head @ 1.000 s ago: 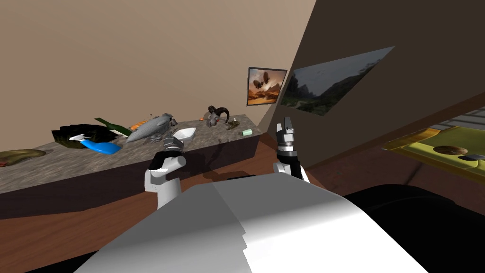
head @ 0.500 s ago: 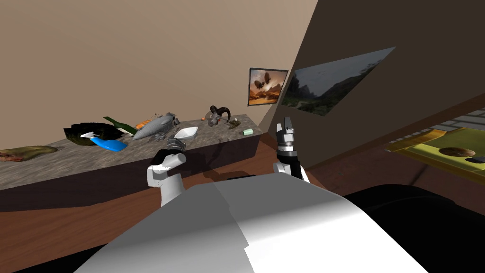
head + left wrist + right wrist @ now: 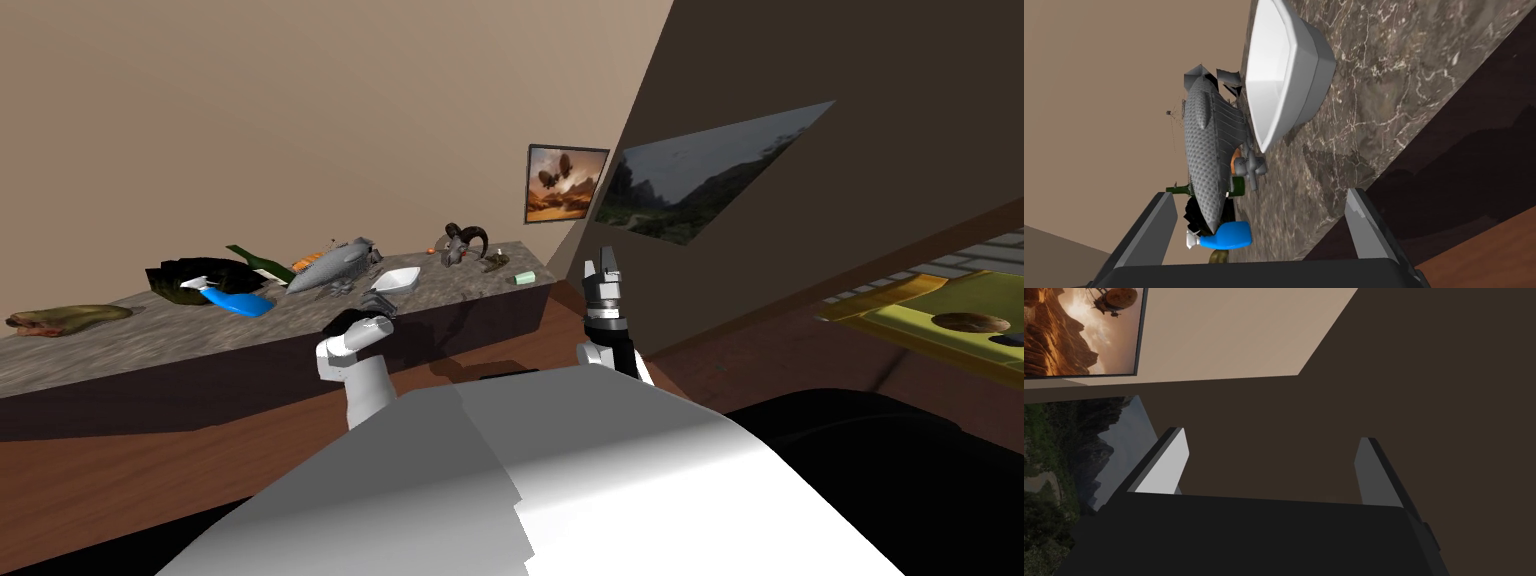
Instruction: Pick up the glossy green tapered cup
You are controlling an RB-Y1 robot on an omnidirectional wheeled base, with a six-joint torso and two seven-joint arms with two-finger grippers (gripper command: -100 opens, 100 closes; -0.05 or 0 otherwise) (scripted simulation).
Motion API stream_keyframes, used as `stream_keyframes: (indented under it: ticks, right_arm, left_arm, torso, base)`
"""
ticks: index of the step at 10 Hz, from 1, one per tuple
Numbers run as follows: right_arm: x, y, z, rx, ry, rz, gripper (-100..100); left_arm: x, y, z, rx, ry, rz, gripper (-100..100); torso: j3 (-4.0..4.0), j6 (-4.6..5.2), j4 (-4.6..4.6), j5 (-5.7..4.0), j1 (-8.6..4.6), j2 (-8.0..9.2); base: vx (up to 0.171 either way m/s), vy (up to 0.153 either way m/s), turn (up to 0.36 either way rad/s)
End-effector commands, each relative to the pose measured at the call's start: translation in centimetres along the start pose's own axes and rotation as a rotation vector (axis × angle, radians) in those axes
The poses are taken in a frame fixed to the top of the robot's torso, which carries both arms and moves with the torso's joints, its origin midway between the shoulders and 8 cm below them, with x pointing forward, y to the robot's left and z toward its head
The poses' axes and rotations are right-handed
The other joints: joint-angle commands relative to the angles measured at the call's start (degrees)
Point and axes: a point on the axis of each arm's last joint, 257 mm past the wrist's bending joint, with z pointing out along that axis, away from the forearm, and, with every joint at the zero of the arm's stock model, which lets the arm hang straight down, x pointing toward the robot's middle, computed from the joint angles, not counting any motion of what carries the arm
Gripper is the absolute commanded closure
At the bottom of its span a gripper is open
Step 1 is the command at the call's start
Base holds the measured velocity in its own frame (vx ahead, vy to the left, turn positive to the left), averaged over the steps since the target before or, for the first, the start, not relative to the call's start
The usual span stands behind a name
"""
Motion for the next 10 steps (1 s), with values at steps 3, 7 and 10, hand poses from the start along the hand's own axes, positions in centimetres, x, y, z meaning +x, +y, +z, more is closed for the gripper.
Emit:
stream_keyframes:
  ticks: [3, 7, 10]
  right_arm:
    - [0.0, 0.0, 0.0, 0.000, 0.000, 0.000, 0]
    - [0.0, 0.0, 0.0, 0.000, 0.000, 0.000, 0]
    - [0.0, 0.0, 0.0, 0.000, 0.000, 0.000, 0]
  left_arm:
    - [-0.1, 2.2, 1.0, -0.100, -0.015, -0.025, -100]
    - [0.8, 4.5, 2.6, -0.224, -0.031, -0.060, -100]
    - [1.8, 7.1, 3.1, -0.339, -0.035, -0.077, -100]
  torso:
    - [-0.01, 0.00, 0.00, -0.01, -0.01, -0.01]
    - [-0.03, 0.00, -0.01, -0.01, -0.03, -0.05]
    - [-0.08, 0.02, -0.03, -0.02, -0.05, -0.15]
  base:
    - [-0.001, 0.010, 0.000]
    - [0.012, 0.010, -0.011]
    - [0.030, 0.003, -0.028]
